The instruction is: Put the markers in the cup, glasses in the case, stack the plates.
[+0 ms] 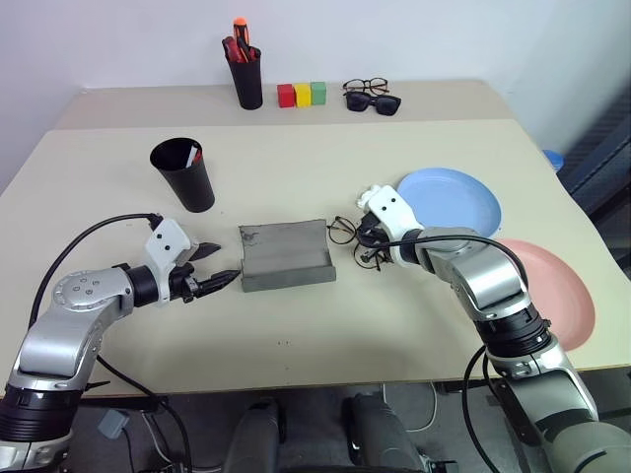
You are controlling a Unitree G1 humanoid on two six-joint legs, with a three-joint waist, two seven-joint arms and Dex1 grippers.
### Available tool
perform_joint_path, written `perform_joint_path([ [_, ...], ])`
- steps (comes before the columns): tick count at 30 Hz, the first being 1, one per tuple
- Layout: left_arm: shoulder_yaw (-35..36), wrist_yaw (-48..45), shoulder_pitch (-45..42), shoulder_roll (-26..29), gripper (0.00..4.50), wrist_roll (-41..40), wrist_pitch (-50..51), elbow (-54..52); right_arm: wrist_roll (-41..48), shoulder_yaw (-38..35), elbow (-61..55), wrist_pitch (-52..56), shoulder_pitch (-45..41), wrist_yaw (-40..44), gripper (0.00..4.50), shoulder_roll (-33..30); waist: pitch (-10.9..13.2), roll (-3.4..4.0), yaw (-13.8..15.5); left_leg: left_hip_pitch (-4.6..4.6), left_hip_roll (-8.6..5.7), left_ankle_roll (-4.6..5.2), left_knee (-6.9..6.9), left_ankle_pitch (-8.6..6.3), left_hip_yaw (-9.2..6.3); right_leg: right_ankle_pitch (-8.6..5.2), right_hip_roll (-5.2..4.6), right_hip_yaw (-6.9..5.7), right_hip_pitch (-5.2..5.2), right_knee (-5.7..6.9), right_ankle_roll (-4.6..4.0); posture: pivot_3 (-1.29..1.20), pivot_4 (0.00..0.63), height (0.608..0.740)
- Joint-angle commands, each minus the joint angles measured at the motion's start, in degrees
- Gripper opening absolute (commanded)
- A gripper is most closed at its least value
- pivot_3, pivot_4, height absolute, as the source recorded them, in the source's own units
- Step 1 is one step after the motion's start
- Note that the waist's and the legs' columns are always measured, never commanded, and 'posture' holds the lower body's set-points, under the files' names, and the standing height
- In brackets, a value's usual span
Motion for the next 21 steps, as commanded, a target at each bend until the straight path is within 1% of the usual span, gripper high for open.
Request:
perform_joint_path([
  [1, 1.04, 0.4, -0.08, -0.17, 3.26, -0.34, -1.18, -0.75, -0.87, 0.7, -0.67, -1.11, -0.62, 0.21, 0.16, -0.39, 0.0, 0.0, -0.01, 0.0, 0.0, 0.0, 0.0, 0.0, 0.0, 0.0, 0.0, 0.0, 0.0, 0.0, 0.0, 0.0, 0.15, 0.74],
  [7, 1.73, 0.84, -0.14, 0.13, 3.26, -0.2, -1.51, -0.14, -1.25, 0.26, -0.74, -1.87, -0.87, 0.54, 0.16, -0.62, 0.0, 0.0, -0.03, 0.0, 0.0, 0.0, 0.0, 0.0, 0.0, 0.0, 0.0, 0.0, 0.0, 0.0, 0.0, 0.0, 0.15, 0.74],
  [8, 1.77, 0.89, -0.11, 0.14, 3.26, -0.15, -1.65, -0.05, -1.36, 0.26, -0.57, -2.03, -0.85, 0.55, 0.07, -0.65, 0.0, 0.0, -0.02, 0.0, 0.0, 0.0, 0.0, 0.0, 0.0, 0.0, 0.01, 0.0, 0.0, 0.0, 0.0, 0.0, 0.15, 0.74],
  [15, 2.06, 1.55, 0.29, 0.14, 3.26, 0.15, -3.37, 1.18, -2.26, 0.86, -0.75, -3.06, -0.98, 0.7, 0.07, -0.95, 0.0, 0.0, -0.02, 0.0, 0.0, 0.0, 0.0, 0.0, 0.0, 0.0, 0.0, 0.0, 0.0, 0.0, 0.0, 0.0, 0.15, 0.74],
  [17, 2.68, 2.14, 0.59, 0.16, 3.26, 0.43, -4.08, 1.77, -2.7, 1.48, -1.63, -5.11, -1.31, 1.86, 0.07, -1.95, 0.0, 0.0, -0.01, 0.0, 0.0, 0.0, 0.0, 0.0, 0.0, 0.0, 0.0, 0.0, 0.0, 0.0, 0.0, 0.0, 0.15, 0.74],
  [21, 6.37, 4.06, 1.27, 0.12, 3.26, 0.31, -5.46, 4.32, -2.57, 2.92, -6.94, -11.15, -3.63, 7.34, 0.07, -5.06, 0.01, 0.01, -0.09, 0.0, 0.0, 0.0, -0.02, 0.0, 0.01, 0.0, -0.01, 0.0, -0.04, 0.0, 0.0, 0.0, 0.15, 0.74],
])
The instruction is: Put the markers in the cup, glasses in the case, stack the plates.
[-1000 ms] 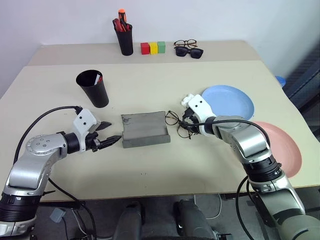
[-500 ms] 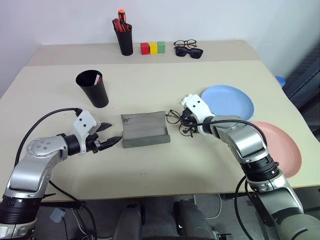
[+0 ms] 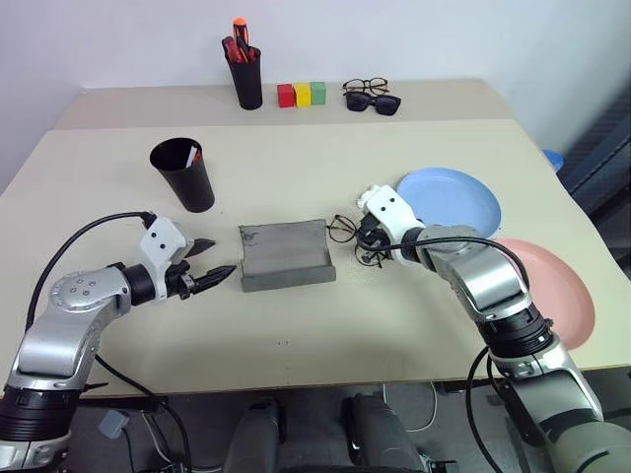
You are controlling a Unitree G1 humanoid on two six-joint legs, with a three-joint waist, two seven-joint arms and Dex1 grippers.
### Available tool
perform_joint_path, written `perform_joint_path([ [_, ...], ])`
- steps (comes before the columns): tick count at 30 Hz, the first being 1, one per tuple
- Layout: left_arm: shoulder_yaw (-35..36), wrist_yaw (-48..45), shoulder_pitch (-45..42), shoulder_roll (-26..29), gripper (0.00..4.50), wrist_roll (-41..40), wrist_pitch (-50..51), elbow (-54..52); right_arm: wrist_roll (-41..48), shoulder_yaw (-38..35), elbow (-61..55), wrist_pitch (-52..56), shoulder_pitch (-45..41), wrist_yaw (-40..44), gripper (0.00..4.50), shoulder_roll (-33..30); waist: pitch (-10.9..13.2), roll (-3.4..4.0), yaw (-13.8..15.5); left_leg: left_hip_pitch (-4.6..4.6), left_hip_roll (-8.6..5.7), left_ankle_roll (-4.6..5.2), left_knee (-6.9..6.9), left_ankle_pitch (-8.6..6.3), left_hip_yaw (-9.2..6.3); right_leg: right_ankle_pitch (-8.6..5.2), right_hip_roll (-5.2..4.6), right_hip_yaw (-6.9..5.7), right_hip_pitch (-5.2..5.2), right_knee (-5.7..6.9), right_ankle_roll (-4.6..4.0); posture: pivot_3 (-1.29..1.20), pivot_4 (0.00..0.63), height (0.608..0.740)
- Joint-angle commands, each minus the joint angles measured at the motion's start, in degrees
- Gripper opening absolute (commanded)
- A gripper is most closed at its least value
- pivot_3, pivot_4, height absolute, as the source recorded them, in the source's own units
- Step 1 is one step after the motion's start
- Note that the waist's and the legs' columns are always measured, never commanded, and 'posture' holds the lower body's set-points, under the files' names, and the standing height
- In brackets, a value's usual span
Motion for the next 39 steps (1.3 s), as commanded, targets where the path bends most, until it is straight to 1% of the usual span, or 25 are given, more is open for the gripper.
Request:
perform_joint_path([
  [1, 4.53, 1.63, 0.1, 0.33, 3.26, 0.29, -2.21, 1.82, -0.47, 0.75, -5.89, -5.31, -3.98, 4.16, 0.07, -2.04, 0.0, 0.0, -0.15, 0.0, 0.01, 0.0, -0.01, 0.0, 0.0, 0.0, 0.02, 0.0, -0.01, 0.0, 0.0, 0.0, 0.15, 0.74],
  [5, 6.35, 2.27, 1.1, 0.91, 3.26, 1.4, -4.25, 4.67, -0.97, 2.6, -7.08, -12.72, -6.41, 9.09, 0.07, -3.23, 0.0, -0.01, -0.09, 0.01, 0.02, 0.0, -0.03, 0.0, 0.0, 0.0, 0.02, 0.0, -0.02, 0.0, 0.0, 0.0, 0.15, 0.74],
  [10, 7.43, 2.77, 2.22, 1.05, 3.26, 1.68, -5.06, 5.24, 1.97, 5.13, -9.83, -20.23, -7.38, 16.5, 0.07, -0.69, 0.0, -0.01, 0.01, 0.0, 0.01, 0.0, -0.04, 0.0, 0.01, 0.0, -0.04, 0.0, -0.01, -0.02, 0.0, 0.0, 0.15, 0.74],
  [13, 7.41, 3.43, 3.23, 0.77, 3.26, 1.66, -4.46, 3.26, -1.56, 7.87, -5.71, -22.02, -8.2, 15.75, 0.07, 0.96, -0.01, -0.02, -0.03, 0.01, 0.01, 0.0, -0.02, 0.0, -0.01, 0.0, -0.04, -0.01, 0.0, -0.01, 0.0, 0.0, 0.15, 0.74],
  [16, 7.87, 4.06, 4.1, 0.63, 3.26, 1.03, -3.5, 1.28, -2.83, 6.65, -2.01, -19.73, -8.93, 13.4, 0.07, 2.31, -0.01, -0.02, 0.06, 0.01, 0.01, 0.0, -0.01, 0.0, -0.01, 0.0, -0.07, -0.01, 0.01, 0.0, 0.0, 0.0, 0.15, 0.74],
  [19, 7.6, 4.32, 5.31, 0.31, 3.26, 0.11, -2.14, -1.85, -2.86, 4.0, -2.14, -14.08, -7.92, 11.84, 0.82, 1.18, -0.01, -0.02, 0.21, 0.0, 0.01, 0.0, -0.02, 0.0, -0.02, 0.0, -0.1, -0.01, 0.0, 0.0, 0.0, 0.0, 0.15, 0.74],
  [23, 5.76, 4.25, 5.73, 0.09, 3.26, -0.42, -0.14, -6.01, -3.42, 1.8, -5.89, -4.17, -4.56, 9.29, 2.82, -1.39, -0.01, -0.02, 0.56, -0.01, 0.02, 0.0, -0.05, 0.0, -0.04, 0.0, -0.17, -0.01, 0.0, -0.02, 0.0, 0.0, 0.15, 0.74],
  [26, 4.07, 4.11, 4.31, -0.43, 3.26, -0.96, 1.01, -7.33, -4.64, 1.3, -6.26, 0.7, -2.65, 5.98, 2.82, -1.21, -0.01, -0.01, 0.47, 0.0, -0.01, 0.0, -0.05, 0.0, -0.02, 0.0, -0.15, -0.01, 0.0, -0.02, 0.0, 0.0, 0.15, 0.74],
  [28, 2.42, 3.43, 2.99, -0.76, 3.26, -1.18, 1.13, -7.33, -5.68, 1.55, -4.55, 1.88, -2.23, 3.84, 2.82, -0.6, -0.01, -0.02, 0.32, 0.0, -0.04, 0.0, -0.04, 0.0, -0.01, 0.0, -0.1, -0.01, 0.0, 0.0, -0.01, 0.0, 0.15, 0.74],
  [33, 0.16, 0.86, 2.09, -1.02, 3.26, -2.92, 1.59, -8.7, -6.33, 1.82, -0.85, 1.45, -2.43, 1.66, 2.82, 0.88, -0.01, -0.02, -0.12, 0.01, -0.03, -0.01, -0.08, 0.0, 0.0, 0.0, -0.05, 0.0, -0.02, 0.0, -0.01, 0.0, 0.15, 0.74],
  [36, -0.97, -2.12, 3.03, -0.08, 3.26, -4.79, 2.64, -10.55, -6.72, 1.96, 1.86, 0.56, -2.62, 0.54, 2.82, 1.77, -0.01, -0.02, -0.06, 0.0, -0.03, -0.01, -0.09, 0.0, 0.01, 0.0, -0.06, 0.0, -0.03, -0.01, -0.01, 0.0, 0.15, 0.74],
  [39, -1.16, -2.81, 3.72, 0.08, 3.26, -4.9, 2.96, -11.37, -6.84, 1.51, 4.03, -0.16, -2.9, -0.28, 2.82, 2.82, -0.01, -0.01, -0.06, 0.0, -0.03, -0.01, -0.08, 0.0, 0.02, 0.0, -0.06, 0.01, -0.02, -0.01, -0.01, 0.0, 0.15, 0.74],
])
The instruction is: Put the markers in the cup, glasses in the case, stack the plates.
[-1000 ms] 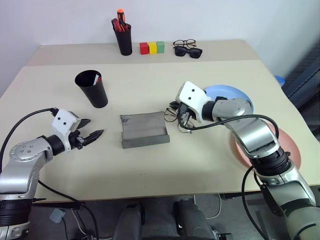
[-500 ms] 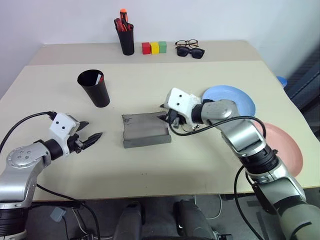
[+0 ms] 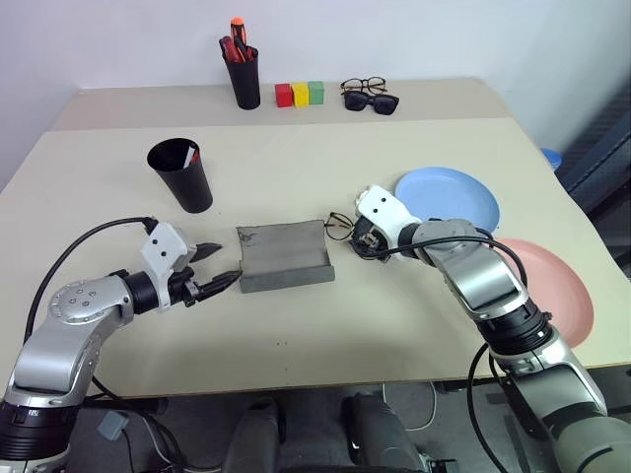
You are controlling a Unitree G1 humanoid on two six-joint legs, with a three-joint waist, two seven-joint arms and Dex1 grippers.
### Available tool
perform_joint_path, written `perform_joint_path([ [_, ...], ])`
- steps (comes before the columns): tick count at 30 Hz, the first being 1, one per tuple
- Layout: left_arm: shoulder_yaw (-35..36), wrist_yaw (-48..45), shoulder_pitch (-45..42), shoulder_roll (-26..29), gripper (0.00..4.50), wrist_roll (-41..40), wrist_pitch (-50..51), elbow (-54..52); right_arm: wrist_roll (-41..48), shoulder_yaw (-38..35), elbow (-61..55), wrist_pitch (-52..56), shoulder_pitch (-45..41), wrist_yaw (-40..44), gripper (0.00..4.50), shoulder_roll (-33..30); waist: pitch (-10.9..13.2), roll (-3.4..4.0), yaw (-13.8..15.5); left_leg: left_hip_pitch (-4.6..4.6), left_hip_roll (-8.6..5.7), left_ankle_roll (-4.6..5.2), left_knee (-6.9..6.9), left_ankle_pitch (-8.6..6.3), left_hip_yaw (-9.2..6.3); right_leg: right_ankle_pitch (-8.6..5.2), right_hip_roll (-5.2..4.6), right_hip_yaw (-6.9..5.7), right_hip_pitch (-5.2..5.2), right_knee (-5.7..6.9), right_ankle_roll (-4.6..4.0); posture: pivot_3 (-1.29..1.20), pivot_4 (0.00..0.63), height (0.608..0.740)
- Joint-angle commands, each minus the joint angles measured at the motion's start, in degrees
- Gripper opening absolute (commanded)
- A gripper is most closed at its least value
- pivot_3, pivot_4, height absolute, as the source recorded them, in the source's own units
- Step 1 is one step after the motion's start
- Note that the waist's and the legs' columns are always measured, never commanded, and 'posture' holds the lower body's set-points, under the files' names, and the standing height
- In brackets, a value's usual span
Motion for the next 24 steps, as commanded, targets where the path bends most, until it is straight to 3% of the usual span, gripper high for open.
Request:
perform_joint_path([
  [1, -0.12, -0.89, 0.85, 0.5, 3.26, -0.89, 0.1, -2.25, -0.68, -1.08, 1.31, -1.64, -1.37, -1.14, 2.82, 0.87, 0.0, 0.01, 0.0, 0.0, 0.0, 0.0, 0.0, 0.0, 0.0, 0.0, 0.0, 0.0, 0.0, 0.0, 0.0, 0.0, 0.15, 0.74],
  [9, -0.06, -0.37, 1.47, 0.4, 3.26, -0.6, -0.12, -2.45, -1.38, -1.04, 4.13, -3.23, -2.01, -1.52, 2.82, 1.8, 0.0, 0.01, 0.02, 0.0, 0.0, 0.0, 0.01, 0.0, 0.01, 0.0, 0.01, 0.0, 0.0, 0.0, 0.0, 0.0, 0.15, 0.74],
  [12, 0.35, -0.07, 1.54, 0.06, 3.26, -0.94, -0.11, -2.34, -1.49, -1.08, 4.07, -3.18, -1.97, -1.38, 2.01, 1.76, 0.0, 0.01, 0.02, 0.0, 0.0, 0.0, 0.0, 0.0, 0.0, 0.0, 0.01, 0.0, 0.0, 0.0, 0.0, 0.0, 0.15, 0.74],
  [16, 0.53, -0.01, 1.74, 0.12, 3.26, -0.94, -0.29, -2.24, -1.86, -0.98, 3.57, -2.95, -1.83, -1.33, 0.08, 1.3, -0.03, 0.0, -0.09, 0.05, 0.0, 0.0, 0.01, 0.0, 0.0, 0.0, 0.02, 0.0, 0.05, 0.0, 0.0, 0.0, 0.15, 0.74],
  [24, 0.33, 0.72, 1.28, 0.15, 3.26, -0.9, -0.32, -2.24, -3.16, -0.82, 2.19, -3.46, -2.25, -0.87, 0.03, -0.3, -0.03, 0.0, 0.17, 0.24, 0.01, 0.01, 0.0, 0.0, -0.02, 0.0, 0.02, -0.01, 0.27, -0.04, 0.0, 0.0, 0.15, 0.74],
])
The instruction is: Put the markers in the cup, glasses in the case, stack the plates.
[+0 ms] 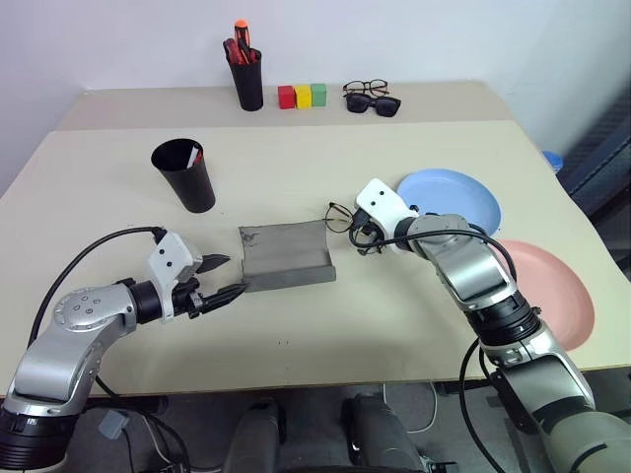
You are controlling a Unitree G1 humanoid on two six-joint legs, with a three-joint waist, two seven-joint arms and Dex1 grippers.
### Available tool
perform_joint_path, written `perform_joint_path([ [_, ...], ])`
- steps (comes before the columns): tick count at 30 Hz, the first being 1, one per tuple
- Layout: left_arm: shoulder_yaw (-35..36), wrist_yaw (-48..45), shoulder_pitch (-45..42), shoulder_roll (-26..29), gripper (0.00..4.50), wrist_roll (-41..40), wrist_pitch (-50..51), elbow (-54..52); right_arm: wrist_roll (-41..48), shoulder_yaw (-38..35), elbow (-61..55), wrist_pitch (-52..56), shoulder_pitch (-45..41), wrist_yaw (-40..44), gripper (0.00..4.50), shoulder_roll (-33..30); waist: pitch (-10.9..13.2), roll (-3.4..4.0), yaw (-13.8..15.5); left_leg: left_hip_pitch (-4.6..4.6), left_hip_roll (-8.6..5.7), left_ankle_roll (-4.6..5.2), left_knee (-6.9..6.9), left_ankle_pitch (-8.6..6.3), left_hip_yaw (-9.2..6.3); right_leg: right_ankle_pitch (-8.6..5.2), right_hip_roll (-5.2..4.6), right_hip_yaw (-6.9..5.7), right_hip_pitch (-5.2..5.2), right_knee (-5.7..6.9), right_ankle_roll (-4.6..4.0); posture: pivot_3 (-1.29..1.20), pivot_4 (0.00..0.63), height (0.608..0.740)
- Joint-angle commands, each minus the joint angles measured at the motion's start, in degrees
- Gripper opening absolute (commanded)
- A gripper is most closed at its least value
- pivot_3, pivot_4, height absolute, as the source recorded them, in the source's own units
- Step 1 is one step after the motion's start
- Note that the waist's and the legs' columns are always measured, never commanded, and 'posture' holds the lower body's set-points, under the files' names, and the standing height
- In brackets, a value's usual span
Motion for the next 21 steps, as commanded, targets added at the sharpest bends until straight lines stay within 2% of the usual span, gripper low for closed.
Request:
perform_joint_path([
  [1, 0.88, 0.34, -0.35, 0.18, 3.26, -0.22, -0.45, -1.63, -1.38, -0.11, -1.67, -0.92, -0.47, 0.47, 0.03, -1.86, 0.0, 0.0, 0.02, -0.01, 0.0, 0.0, 0.0, 0.0, 0.0, 0.0, 0.0, 0.0, 0.0, 0.0, 0.0, 0.0, 0.15, 0.74],
  [4, 1.75, 0.9, -0.28, 0.46, 3.26, 0.31, -0.91, -0.94, -1.76, 0.49, -3.01, -4.03, -1.18, 2.25, 0.03, -3.53, 0.0, 0.0, 0.02, -0.01, 0.0, 0.0, 0.0, 0.0, 0.0, 0.0, 0.0, 0.0, 0.0, -0.01, 0.0, 0.0, 0.15, 0.74],
  [12, 8.74, 0.84, 1.03, 3.03, 3.26, 2.07, -4.51, 6.59, 0.19, 3.55, -8.55, -18.47, -8.26, 15.44, 0.03, -5.77, 0.03, 0.04, -0.54, -0.03, 0.06, 0.0, -0.08, 0.0, 0.03, 0.0, 0.1, 0.03, -0.15, 0.03, -0.01, 0.0, 0.15, 0.74],
  [16, 10.61, 0.71, 1.81, 3.7, 3.26, 2.38, -5.66, 8.4, 2.43, 5.89, -8.92, -23.08, -9.86, 20.78, 0.03, -2.59, 0.03, 0.03, -0.24, -0.06, 0.07, 0.0, -0.07, 0.0, 0.04, 0.0, 0.05, 0.02, -0.14, -0.03, -0.01, 0.0, 0.15, 0.74],
  [21, 11.11, 1.12, 2.83, 3.3, 3.26, 1.96, -5.3, 6.94, 2.57, 8.74, -5.49, -23.58, -9.73, 22.54, 0.03, 3.02, 0.02, 0.03, 0.0, -0.09, 0.06, 0.0, -0.03, 0.0, -0.02, 0.0, -0.06, -0.03, -0.1, -0.02, 0.0, 0.0, 0.15, 0.74],
])
